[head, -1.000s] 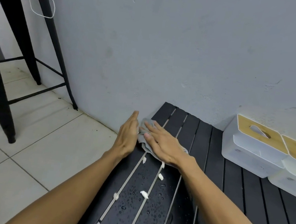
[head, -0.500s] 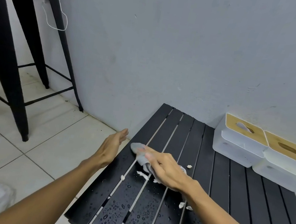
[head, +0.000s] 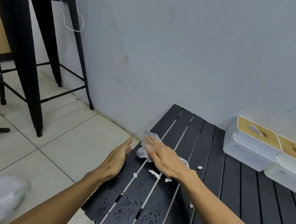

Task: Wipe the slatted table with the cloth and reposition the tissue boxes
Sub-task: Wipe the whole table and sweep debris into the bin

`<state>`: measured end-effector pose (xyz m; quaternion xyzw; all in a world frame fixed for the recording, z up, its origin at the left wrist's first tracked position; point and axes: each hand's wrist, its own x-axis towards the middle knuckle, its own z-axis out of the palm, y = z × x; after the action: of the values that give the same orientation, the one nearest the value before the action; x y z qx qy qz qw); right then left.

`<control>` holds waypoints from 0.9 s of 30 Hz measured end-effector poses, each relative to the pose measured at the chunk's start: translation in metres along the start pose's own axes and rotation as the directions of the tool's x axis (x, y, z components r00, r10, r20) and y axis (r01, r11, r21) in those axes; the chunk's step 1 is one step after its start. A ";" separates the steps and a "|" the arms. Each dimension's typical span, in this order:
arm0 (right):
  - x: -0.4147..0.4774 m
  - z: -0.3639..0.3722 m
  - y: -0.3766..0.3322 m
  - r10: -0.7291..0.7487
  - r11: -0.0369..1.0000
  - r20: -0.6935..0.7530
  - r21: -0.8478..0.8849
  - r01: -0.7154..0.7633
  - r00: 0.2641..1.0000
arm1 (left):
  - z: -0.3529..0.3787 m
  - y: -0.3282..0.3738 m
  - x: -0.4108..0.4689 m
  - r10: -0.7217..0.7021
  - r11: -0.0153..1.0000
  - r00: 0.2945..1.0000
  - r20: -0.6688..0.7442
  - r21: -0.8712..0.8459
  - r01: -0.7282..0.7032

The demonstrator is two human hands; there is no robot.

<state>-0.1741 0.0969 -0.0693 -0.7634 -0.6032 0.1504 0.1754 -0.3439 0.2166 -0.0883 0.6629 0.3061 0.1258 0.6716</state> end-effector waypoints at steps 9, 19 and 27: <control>-0.044 0.005 -0.047 -0.082 0.974 -0.073 0.207 0.096 0.994 | 0.005 0.005 -0.011 0.058 0.995 0.998 -0.017 0.079 -0.057; -0.061 -0.105 0.015 0.596 0.656 -0.378 0.738 -0.158 0.709 | 0.010 0.008 -0.021 0.161 0.951 0.985 0.058 0.259 -0.171; -0.067 -0.073 0.091 0.435 0.893 -0.145 -0.061 -0.446 0.889 | 0.012 0.012 -0.025 0.247 0.921 0.963 0.104 0.284 -0.267</control>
<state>-0.0780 0.0059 -0.0436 -0.8956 -0.4081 0.1091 0.1393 -0.3538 0.1931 -0.0717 0.7939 0.2095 0.1436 0.5525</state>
